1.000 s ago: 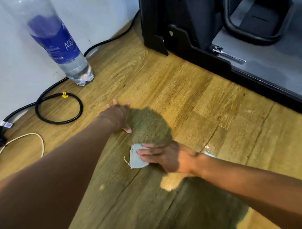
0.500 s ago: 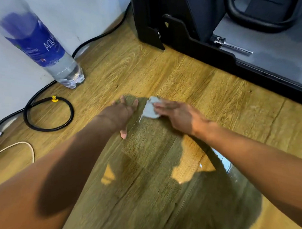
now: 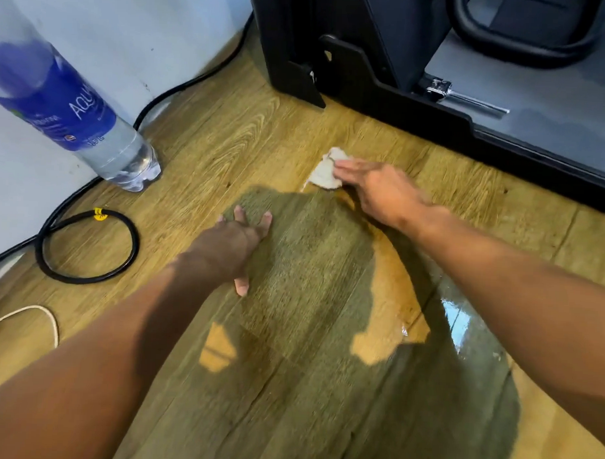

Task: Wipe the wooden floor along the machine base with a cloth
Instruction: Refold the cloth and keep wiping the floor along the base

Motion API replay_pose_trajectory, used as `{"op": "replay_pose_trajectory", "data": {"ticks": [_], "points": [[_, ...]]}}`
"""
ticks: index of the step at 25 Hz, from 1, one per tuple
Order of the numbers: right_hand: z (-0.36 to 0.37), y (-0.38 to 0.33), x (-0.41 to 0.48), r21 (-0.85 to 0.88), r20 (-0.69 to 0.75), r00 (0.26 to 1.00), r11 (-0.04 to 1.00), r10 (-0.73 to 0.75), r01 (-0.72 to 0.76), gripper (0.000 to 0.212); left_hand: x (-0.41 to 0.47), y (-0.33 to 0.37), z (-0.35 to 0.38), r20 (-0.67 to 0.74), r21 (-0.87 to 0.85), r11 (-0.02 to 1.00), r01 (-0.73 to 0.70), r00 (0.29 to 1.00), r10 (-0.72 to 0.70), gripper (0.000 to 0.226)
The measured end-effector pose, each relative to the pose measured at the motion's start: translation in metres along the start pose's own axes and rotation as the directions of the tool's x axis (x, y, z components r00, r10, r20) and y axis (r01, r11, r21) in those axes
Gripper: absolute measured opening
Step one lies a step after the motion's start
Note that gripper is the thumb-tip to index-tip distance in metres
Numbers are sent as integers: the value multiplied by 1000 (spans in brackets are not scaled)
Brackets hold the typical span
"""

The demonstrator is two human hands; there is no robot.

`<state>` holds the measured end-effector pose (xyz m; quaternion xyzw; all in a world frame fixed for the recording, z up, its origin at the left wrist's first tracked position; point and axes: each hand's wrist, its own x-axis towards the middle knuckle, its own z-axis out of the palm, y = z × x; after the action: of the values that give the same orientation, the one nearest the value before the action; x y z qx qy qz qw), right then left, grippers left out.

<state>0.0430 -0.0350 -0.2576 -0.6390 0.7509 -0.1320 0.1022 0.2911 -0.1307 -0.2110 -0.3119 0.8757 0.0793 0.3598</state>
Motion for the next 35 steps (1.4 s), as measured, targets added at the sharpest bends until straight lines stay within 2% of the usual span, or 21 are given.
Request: {"op": "replay_pose_trajectory", "data": {"ticks": [2,4,5,7,9,10,13,15,17,18,20,22,24,27,28,30,31,32,33,34,35], "points": [[-16,29,24,-43,-64,971,971,232,-235,59,2,-5,4,-9,9,1000,5,1000,-5,133],[-17,21,25,-33,-67,943,943,327,-330,54,2,-8,6,-13,23,1000,19,1000,-18,132],[-11,5,15,-16,-48,954,955,295,-296,48,1,-8,7,-23,21,1000,17,1000,-17,129],[8,-36,-20,-23,-12,999,999,43,-44,45,1,-8,8,-67,18,1000,-6,998,7,120],[14,-54,-41,24,84,978,981,-191,190,53,-2,-6,6,-61,15,1000,-10,998,10,118],[9,-48,-36,27,82,976,980,-201,199,56,0,-4,6,-36,-8,1000,0,999,0,120],[-11,-27,-3,32,41,984,984,172,-173,53,2,-3,6,-18,-22,1000,17,1000,-17,125],[-10,-43,3,6,0,966,966,259,-259,45,5,-8,11,-47,-76,997,-3,999,0,115],[3,-80,-23,-24,14,990,989,143,-142,47,6,-10,13,-66,-176,983,41,996,-53,106],[16,-99,-44,-10,23,1000,1000,21,-21,51,5,-10,13,-74,-176,982,64,994,-78,115],[25,-129,-90,36,131,970,979,-205,202,52,0,-9,9,-59,-115,991,65,996,-72,136],[31,-127,-101,82,205,918,941,-340,330,52,-4,-8,5,-58,-79,995,62,996,-67,140],[20,-106,-75,44,235,935,964,-265,262,52,-6,-9,6,-40,-53,997,59,997,-61,139],[17,-100,-54,48,147,989,999,-11,4,49,-5,-11,-1,-45,3,1000,12,999,-12,128],[20,-113,-61,48,152,988,999,4,-11,49,-6,-14,-3,-39,9,1000,-2,999,2,122],[38,-151,-99,48,65,995,996,-76,73,50,-5,-17,-6,-38,54,998,-16,999,18,111],[40,-164,-118,36,81,982,985,-172,170,48,-3,-19,-7,-36,59,998,-26,999,29,104],[40,-169,-130,55,180,942,959,-285,279,44,-3,-21,-7,-27,47,998,-39,999,40,97],[40,-163,-131,102,302,857,909,-416,405,42,-2,-24,-8,-27,29,998,-53,998,54,92],[37,-155,-121,156,339,784,852,-521,499,41,-1,-28,-8,-32,9,998,-64,997,64,88],[29,-148,-107,172,298,788,842,-539,511,38,-1,-30,-8,-42,-11,997,-76,996,76,85]]}}
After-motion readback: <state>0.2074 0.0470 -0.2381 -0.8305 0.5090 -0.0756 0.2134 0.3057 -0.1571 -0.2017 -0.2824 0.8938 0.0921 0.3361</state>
